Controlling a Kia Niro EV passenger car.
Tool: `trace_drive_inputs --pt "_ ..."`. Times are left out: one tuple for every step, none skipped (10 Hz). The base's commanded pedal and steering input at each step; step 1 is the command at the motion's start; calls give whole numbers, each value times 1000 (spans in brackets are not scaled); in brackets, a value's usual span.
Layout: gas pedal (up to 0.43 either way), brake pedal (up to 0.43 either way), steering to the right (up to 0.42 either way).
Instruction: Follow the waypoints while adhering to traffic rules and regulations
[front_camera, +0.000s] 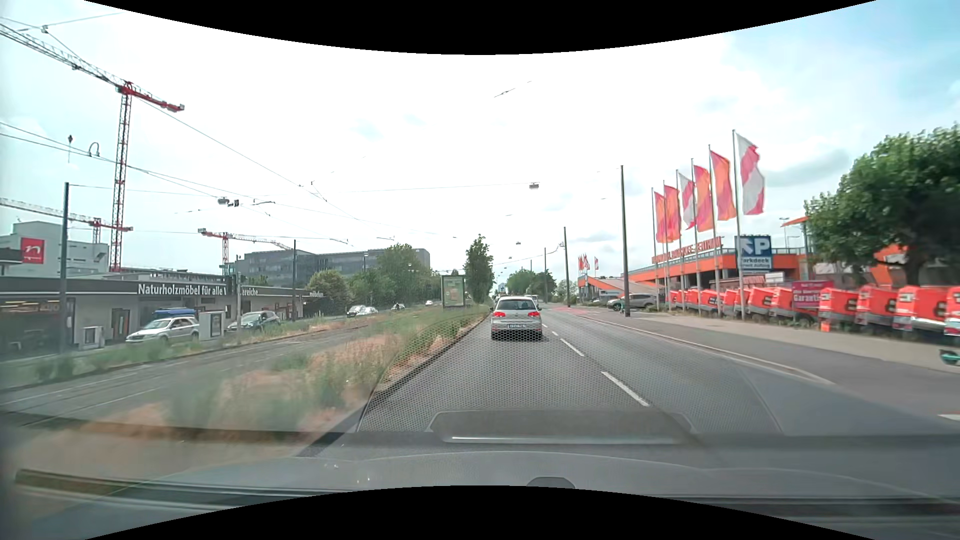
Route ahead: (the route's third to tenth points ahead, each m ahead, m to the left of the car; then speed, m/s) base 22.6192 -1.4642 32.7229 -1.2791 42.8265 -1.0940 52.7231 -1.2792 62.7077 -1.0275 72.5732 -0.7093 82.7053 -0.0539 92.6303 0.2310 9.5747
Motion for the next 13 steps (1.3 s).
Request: trace_drive_inputs --pt "177 0 -10" --pt "177 0 -10" --pt "177 0 -9" --pt "177 0 -9" --pt "177 0 -6" --pt "177 0 -2" --pt "177 0 -2" --pt "177 0 -2" --pt "177 0 -2" --pt "177 0 -3" --pt "177 0 -4" --pt "177 0 -5" --pt "177 0 -5"
